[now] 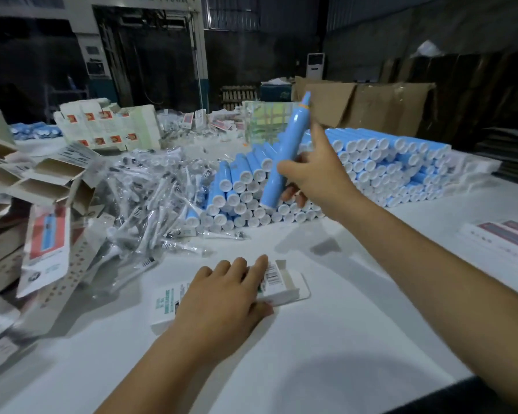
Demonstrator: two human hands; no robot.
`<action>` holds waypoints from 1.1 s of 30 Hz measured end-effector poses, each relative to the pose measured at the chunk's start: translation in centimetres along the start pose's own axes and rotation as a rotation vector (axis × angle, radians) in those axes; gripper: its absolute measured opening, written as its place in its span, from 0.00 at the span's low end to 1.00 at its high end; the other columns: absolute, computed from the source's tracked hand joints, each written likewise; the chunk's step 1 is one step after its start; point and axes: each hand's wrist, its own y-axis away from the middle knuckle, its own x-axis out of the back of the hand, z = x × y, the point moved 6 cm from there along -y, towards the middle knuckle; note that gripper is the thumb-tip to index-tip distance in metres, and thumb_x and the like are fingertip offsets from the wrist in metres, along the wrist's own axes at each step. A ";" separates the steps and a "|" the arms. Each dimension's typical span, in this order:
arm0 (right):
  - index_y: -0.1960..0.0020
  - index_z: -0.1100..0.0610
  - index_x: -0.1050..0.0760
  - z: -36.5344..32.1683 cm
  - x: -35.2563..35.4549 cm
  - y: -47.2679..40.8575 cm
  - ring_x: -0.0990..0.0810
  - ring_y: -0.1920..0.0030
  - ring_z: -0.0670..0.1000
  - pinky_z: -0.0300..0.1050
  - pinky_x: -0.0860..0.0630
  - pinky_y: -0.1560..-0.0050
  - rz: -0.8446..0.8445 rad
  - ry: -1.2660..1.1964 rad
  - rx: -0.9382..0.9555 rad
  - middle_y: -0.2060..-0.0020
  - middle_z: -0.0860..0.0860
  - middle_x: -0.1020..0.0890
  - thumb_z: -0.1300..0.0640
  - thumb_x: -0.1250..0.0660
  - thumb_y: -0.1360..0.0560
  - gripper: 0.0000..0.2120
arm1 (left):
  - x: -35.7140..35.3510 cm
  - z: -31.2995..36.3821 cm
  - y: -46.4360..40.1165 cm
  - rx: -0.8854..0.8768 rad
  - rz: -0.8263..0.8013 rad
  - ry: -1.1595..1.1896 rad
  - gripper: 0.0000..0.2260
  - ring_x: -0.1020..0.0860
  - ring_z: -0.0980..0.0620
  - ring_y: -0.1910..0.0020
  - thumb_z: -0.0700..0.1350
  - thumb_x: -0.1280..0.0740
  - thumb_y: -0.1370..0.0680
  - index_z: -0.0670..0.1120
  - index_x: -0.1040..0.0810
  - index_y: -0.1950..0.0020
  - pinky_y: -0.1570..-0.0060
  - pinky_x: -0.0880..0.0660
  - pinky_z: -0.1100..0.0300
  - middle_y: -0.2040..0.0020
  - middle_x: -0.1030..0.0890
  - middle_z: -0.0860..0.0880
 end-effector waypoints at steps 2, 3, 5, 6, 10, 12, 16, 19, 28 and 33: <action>0.26 0.41 0.52 2.5 2.2 3.2 0.19 0.73 0.54 0.41 0.29 0.79 0.055 -0.142 -0.036 0.64 0.52 0.19 0.68 0.36 0.27 0.41 | 0.1 -0.1 -0.1 0.031 0.010 -0.006 0.33 0.31 0.47 0.39 0.66 0.48 0.23 0.54 0.52 0.22 0.44 0.35 0.53 0.36 0.31 0.53; 0.27 0.43 0.50 3.7 2.9 4.6 0.19 0.73 0.55 0.41 0.29 0.79 0.086 -0.178 -0.059 0.65 0.51 0.19 0.69 0.36 0.26 0.39 | 0.2 -0.1 -0.1 0.046 0.013 -0.008 0.33 0.31 0.48 0.39 0.66 0.48 0.23 0.54 0.52 0.22 0.44 0.35 0.53 0.36 0.31 0.53; 0.33 0.44 0.43 5.8 3.8 6.8 0.19 0.72 0.53 0.41 0.28 0.79 0.154 -0.236 -0.118 0.63 0.54 0.20 0.70 0.36 0.26 0.31 | 0.4 -0.2 -0.1 0.068 0.020 -0.013 0.34 0.31 0.48 0.39 0.66 0.48 0.23 0.54 0.51 0.22 0.44 0.35 0.53 0.37 0.31 0.53; 0.38 0.44 0.40 6.7 4.0 7.7 0.19 0.73 0.53 0.41 0.28 0.79 0.192 -0.273 -0.148 0.62 0.55 0.20 0.69 0.37 0.25 0.26 | 0.7 -0.1 0.0 0.078 0.028 -0.012 0.34 0.30 0.47 0.40 0.66 0.46 0.23 0.53 0.49 0.22 0.45 0.35 0.53 0.38 0.30 0.52; 0.50 0.47 0.33 8.8 2.9 9.1 0.22 0.76 0.54 0.39 0.29 0.80 0.276 -0.471 -0.250 0.69 0.50 0.20 0.59 0.39 0.21 0.07 | 1.9 0.3 0.1 0.090 0.100 0.000 0.32 0.25 0.42 0.49 0.62 0.37 0.25 0.47 0.34 0.26 0.53 0.30 0.50 0.46 0.23 0.47; 0.52 0.52 0.31 9.1 2.3 9.1 0.22 0.77 0.53 0.39 0.29 0.80 0.295 -0.536 -0.285 0.70 0.51 0.21 0.57 0.41 0.20 0.03 | 2.1 0.3 0.2 0.091 0.133 -0.008 0.31 0.24 0.41 0.52 0.60 0.32 0.26 0.45 0.31 0.28 0.55 0.29 0.50 0.49 0.22 0.46; 0.47 0.57 0.31 9.3 2.9 9.6 0.25 0.77 0.49 0.40 0.27 0.78 0.394 -0.598 -0.281 0.67 0.55 0.25 0.64 0.39 0.22 0.05 | 2.3 0.3 0.3 0.101 0.161 -0.018 0.31 0.24 0.41 0.54 0.59 0.31 0.27 0.44 0.30 0.29 0.57 0.28 0.50 0.50 0.22 0.45; 0.45 0.49 0.33 9.3 3.5 9.9 0.25 0.76 0.49 0.40 0.27 0.78 0.403 -0.481 -0.240 0.72 0.52 0.21 0.65 0.36 0.24 0.14 | 2.3 0.3 0.2 0.120 0.160 -0.013 0.31 0.25 0.41 0.51 0.61 0.35 0.24 0.46 0.34 0.26 0.54 0.30 0.50 0.47 0.23 0.45; 0.66 0.50 0.20 8.4 1.5 10.3 0.30 0.75 0.44 0.37 0.34 0.73 0.282 -0.117 -0.097 0.69 0.54 0.25 0.59 0.36 0.23 0.15 | 1.7 0.8 0.5 0.103 0.114 -0.019 0.34 0.31 0.44 0.42 0.63 0.42 0.23 0.49 0.47 0.22 0.45 0.36 0.50 0.37 0.30 0.48; 0.63 0.56 0.22 3.7 -1.5 6.7 0.30 0.74 0.42 0.36 0.32 0.70 0.066 0.154 0.066 0.76 0.44 0.25 0.58 0.34 0.24 0.09 | 0.9 1.2 0.2 0.057 0.073 -0.050 0.32 0.30 0.42 0.43 0.61 0.42 0.22 0.47 0.46 0.23 0.48 0.34 0.49 0.37 0.29 0.45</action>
